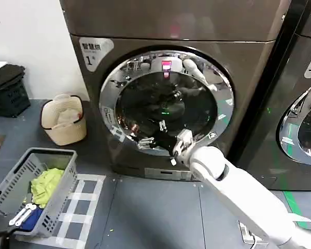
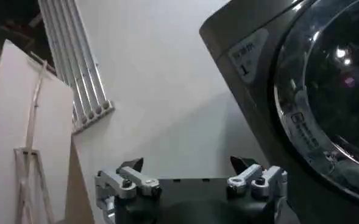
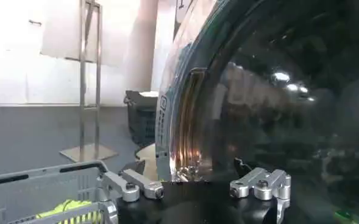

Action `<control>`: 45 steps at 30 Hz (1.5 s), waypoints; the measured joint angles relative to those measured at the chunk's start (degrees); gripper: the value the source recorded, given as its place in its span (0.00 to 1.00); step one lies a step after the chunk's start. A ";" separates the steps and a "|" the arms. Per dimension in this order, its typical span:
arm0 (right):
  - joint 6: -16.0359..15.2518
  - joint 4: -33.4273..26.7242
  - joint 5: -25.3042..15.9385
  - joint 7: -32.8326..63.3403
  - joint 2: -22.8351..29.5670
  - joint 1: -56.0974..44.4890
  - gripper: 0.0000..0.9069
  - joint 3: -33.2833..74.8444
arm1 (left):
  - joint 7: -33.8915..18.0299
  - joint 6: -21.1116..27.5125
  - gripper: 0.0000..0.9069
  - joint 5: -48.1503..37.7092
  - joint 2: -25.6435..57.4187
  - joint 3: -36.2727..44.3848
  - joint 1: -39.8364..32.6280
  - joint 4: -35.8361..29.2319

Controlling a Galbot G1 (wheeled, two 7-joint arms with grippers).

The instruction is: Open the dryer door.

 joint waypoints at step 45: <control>1.23 -12.66 -1.91 0.39 12.16 5.99 1.00 -4.16 | 0.01 -0.13 1.00 0.26 -0.04 0.43 -0.06 0.09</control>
